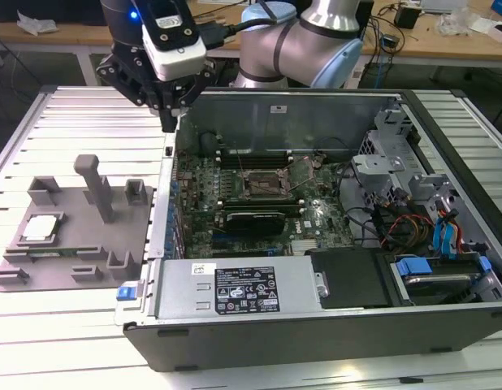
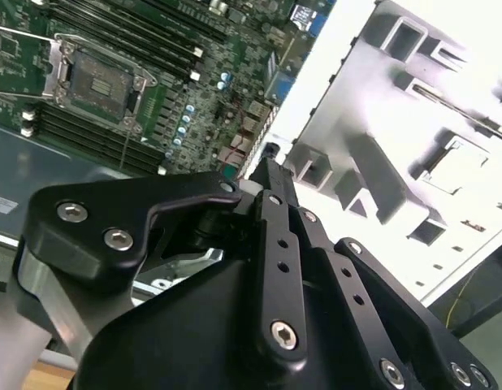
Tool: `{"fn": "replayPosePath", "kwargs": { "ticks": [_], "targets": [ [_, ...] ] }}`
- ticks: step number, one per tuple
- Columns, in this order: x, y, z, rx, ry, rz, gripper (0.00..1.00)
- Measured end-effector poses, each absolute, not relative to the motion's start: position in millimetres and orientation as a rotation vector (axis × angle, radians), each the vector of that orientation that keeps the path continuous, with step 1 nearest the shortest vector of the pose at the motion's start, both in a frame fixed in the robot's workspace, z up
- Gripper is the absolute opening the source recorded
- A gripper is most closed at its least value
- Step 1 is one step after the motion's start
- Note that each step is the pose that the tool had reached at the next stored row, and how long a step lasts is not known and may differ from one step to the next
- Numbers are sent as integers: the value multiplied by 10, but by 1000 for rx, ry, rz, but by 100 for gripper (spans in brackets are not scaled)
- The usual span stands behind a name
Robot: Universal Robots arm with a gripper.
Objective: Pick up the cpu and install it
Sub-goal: 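Reach for the cpu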
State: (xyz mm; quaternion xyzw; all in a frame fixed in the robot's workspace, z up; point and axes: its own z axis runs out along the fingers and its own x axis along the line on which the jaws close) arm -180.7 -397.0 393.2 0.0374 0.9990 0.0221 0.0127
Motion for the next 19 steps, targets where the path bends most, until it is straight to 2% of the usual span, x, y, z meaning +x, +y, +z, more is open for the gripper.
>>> {"fn": "replayPosePath", "kwargs": {
  "ticks": [19],
  "targets": [
    [-2252, -3921, 3928, 117, 3113, 69, 11]
  ]
}}
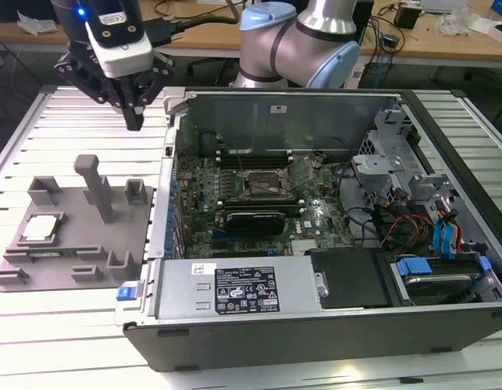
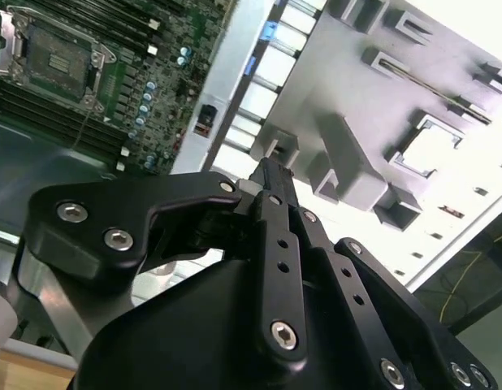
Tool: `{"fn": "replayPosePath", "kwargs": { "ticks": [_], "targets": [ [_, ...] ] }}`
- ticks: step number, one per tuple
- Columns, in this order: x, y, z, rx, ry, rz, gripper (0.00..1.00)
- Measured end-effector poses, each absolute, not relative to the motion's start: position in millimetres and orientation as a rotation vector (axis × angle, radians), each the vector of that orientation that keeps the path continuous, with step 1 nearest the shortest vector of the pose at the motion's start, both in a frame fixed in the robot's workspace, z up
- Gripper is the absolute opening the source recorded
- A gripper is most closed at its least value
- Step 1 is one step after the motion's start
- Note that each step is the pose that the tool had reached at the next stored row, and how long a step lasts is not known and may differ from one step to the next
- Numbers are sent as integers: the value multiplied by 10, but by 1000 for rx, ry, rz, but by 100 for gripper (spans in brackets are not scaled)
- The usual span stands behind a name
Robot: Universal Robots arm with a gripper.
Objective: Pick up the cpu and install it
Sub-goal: 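Reach for the cpu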
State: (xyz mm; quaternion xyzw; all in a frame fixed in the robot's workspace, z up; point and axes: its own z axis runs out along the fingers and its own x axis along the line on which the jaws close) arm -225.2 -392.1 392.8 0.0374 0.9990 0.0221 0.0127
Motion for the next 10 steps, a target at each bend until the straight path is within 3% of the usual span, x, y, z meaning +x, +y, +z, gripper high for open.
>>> {"fn": "replayPosePath", "kwargs": {
  "ticks": [10],
  "targets": [
    [-2538, -3917, 3923, 116, 3113, 69, 11]
  ]
}}
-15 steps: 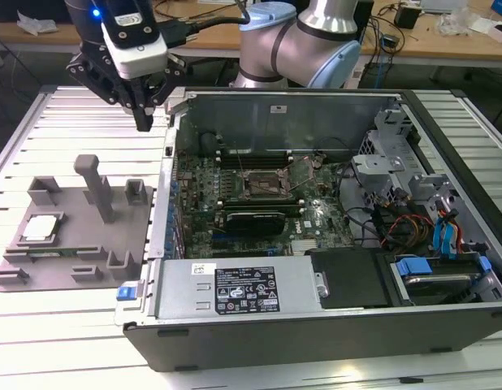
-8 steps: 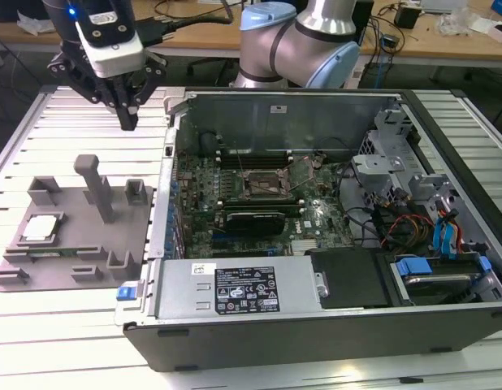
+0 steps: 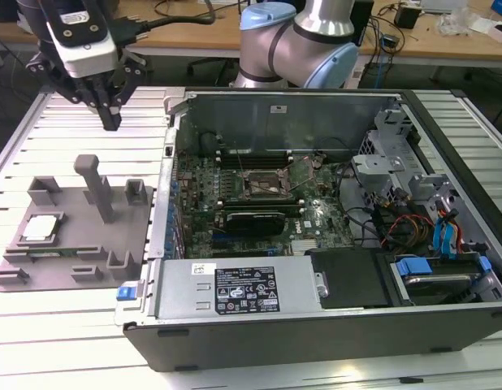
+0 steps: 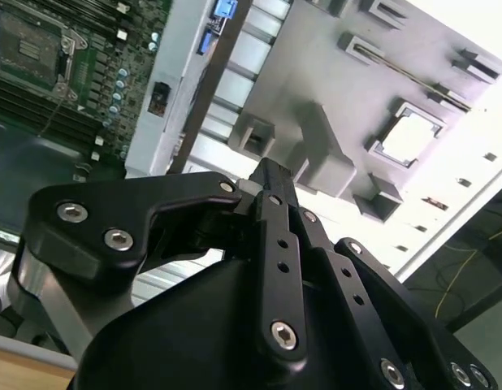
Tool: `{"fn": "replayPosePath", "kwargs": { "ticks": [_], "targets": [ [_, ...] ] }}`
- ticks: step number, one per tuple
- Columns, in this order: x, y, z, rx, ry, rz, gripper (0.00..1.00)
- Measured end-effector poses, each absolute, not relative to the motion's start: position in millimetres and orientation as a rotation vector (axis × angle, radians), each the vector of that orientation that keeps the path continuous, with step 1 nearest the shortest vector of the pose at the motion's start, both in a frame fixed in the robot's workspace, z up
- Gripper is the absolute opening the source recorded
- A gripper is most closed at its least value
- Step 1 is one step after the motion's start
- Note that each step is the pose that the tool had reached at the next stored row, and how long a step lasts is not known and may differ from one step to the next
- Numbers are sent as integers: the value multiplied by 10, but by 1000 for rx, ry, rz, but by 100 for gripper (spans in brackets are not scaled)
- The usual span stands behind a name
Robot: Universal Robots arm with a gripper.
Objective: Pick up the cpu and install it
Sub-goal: 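Reach for the cpu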
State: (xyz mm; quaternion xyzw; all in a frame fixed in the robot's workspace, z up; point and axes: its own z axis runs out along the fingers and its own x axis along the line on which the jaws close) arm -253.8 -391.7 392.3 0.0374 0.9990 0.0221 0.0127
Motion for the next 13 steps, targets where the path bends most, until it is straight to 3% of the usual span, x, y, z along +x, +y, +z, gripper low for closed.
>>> {"fn": "replayPosePath", "kwargs": {
  "ticks": [13],
  "targets": [
    [-2863, -3917, 3884, 117, 3113, 69, 11]
  ]
}}
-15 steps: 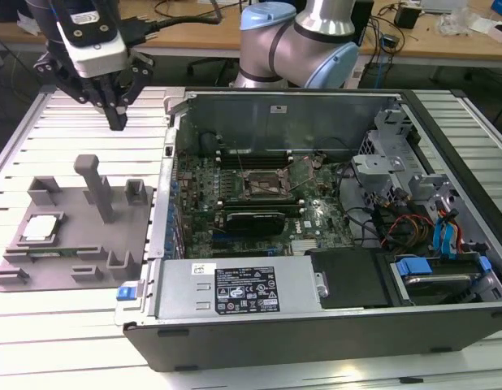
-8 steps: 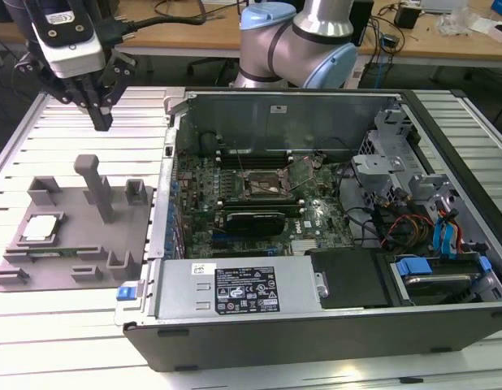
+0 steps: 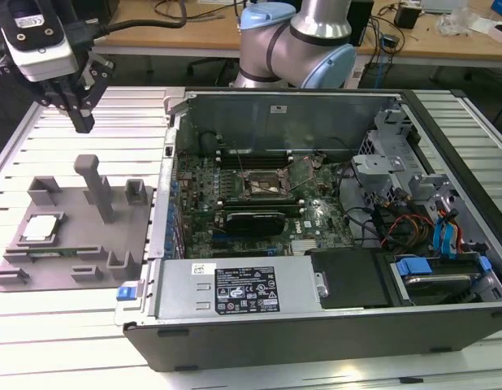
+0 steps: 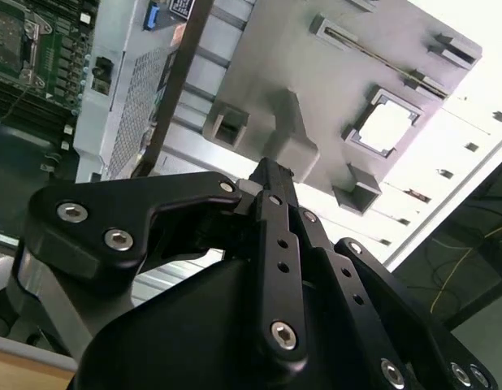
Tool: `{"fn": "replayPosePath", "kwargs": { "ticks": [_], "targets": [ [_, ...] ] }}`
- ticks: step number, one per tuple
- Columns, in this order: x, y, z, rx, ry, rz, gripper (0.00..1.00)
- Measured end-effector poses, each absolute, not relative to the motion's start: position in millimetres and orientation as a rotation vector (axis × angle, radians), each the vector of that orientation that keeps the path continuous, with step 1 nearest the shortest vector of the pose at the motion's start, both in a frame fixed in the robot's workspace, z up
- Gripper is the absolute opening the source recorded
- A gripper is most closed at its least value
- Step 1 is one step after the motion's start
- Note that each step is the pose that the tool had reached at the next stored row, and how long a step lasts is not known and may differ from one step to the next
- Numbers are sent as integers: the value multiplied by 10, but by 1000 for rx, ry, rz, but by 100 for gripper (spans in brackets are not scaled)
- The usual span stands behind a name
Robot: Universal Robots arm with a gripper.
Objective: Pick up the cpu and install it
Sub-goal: 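Reach for the cpu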
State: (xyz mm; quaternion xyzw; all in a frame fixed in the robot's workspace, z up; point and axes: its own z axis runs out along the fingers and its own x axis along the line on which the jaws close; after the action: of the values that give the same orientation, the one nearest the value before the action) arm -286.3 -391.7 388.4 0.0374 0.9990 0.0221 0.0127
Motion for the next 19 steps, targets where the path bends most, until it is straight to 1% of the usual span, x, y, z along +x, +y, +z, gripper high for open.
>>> {"fn": "replayPosePath", "kwargs": {
  "ticks": [19],
  "targets": [
    [-3284, -3943, 3717, 115, 3113, 69, 11]
  ]
}}
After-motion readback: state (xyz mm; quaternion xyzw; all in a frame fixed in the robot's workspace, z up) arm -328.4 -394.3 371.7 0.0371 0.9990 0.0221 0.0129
